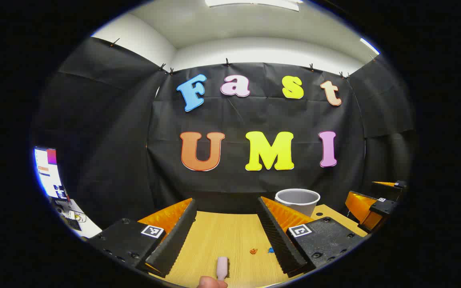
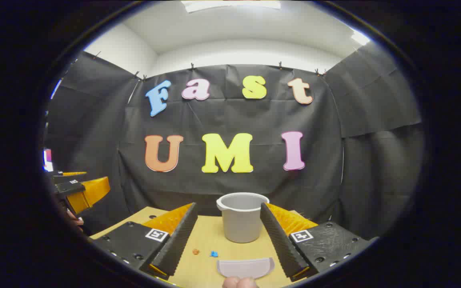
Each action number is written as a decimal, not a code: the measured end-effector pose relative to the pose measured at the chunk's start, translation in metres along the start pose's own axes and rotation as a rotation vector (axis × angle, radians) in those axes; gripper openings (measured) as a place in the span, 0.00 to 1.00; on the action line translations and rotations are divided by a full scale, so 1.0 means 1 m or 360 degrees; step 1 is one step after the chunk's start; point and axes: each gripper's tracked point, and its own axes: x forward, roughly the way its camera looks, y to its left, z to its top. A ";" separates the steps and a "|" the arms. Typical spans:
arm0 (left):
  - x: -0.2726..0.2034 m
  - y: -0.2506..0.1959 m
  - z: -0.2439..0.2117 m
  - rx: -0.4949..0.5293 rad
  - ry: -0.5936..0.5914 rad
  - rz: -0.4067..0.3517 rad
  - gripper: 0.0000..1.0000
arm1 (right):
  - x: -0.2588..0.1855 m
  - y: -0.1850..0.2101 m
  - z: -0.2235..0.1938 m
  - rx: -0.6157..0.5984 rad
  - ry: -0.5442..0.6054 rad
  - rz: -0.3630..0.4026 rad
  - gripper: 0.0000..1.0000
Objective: Pick up the small broom and dustpan from the desktop, sweep the trash into the dustpan with the broom, and then empty the trash into the garbage bin.
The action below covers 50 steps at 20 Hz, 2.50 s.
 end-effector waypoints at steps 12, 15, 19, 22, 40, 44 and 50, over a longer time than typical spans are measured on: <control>0.010 -0.008 -0.018 -0.0031 0.0007 -0.0024 0.97 | 0.005 -0.017 -0.031 -0.0090 0.0160 -0.0018 0.98; 0.017 -0.011 -0.022 -0.0018 0.0011 -0.0035 0.97 | 0.009 -0.023 -0.060 -0.0068 0.0289 0.0002 0.98; 0.023 -0.008 -0.030 -0.0007 0.0031 -0.0030 0.97 | 0.007 -0.034 -0.132 -0.0071 0.0584 -0.0002 0.95; 0.025 -0.005 -0.038 0.0004 0.0055 -0.0019 0.97 | 0.002 -0.042 -0.190 -0.0101 0.0780 0.0011 0.95; 0.028 0.018 -0.050 0.0102 0.0131 0.0109 0.97 | 0.004 -0.071 -0.379 -0.0046 0.1517 -0.0039 0.74; 0.023 0.028 -0.069 0.0078 0.0214 0.0136 0.97 | 0.008 -0.074 -0.383 -0.0064 0.1564 -0.0093 0.35; 0.000 0.027 -0.161 0.0080 0.0579 0.0060 0.97 | 0.008 -0.074 -0.384 -0.0030 0.1583 -0.0111 0.25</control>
